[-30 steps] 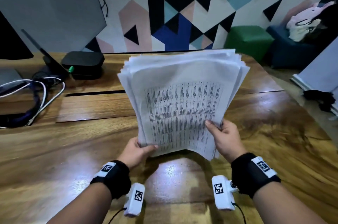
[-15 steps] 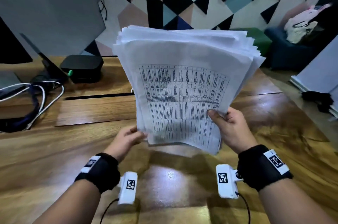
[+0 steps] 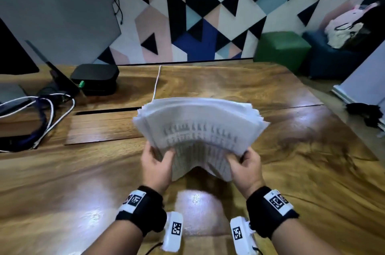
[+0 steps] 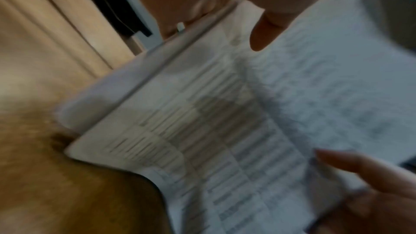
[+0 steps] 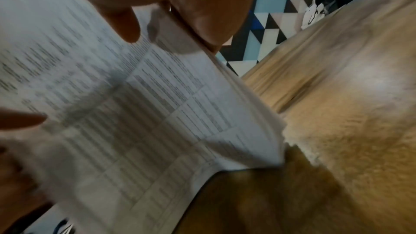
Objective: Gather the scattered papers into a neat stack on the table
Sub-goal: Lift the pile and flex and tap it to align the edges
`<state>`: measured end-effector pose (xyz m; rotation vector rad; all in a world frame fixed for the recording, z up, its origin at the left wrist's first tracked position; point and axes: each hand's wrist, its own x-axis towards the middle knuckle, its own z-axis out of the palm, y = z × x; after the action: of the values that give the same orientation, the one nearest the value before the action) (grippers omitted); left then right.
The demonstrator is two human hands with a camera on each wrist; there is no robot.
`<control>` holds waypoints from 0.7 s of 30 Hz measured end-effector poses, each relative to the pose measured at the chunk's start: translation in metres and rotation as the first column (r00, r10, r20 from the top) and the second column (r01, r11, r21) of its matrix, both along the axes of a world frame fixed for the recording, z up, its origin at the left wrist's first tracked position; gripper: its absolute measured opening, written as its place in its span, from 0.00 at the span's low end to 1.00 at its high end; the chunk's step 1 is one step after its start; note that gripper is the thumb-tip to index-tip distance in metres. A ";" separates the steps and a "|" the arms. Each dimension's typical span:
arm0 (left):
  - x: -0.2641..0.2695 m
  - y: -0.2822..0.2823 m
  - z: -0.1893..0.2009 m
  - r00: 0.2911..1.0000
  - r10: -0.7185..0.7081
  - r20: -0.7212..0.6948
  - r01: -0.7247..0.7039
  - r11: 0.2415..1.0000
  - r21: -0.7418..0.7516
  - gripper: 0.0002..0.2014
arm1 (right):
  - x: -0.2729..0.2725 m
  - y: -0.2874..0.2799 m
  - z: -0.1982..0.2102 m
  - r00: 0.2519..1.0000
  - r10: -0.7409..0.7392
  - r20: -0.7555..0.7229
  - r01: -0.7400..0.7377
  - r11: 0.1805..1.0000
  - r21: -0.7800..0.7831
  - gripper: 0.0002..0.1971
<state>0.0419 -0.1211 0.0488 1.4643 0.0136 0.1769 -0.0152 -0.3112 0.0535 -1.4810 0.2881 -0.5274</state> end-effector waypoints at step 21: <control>0.002 -0.007 0.047 0.969 0.037 0.243 -0.008 0.993 -0.116 0.14 | 0.012 0.012 0.049 0.962 -0.180 0.204 0.174 0.984 0.048 0.13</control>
<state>0.0434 -0.1279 0.0961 1.3201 -0.1584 0.3691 -0.0027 -0.2993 0.1030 -1.3659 0.2642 -0.8131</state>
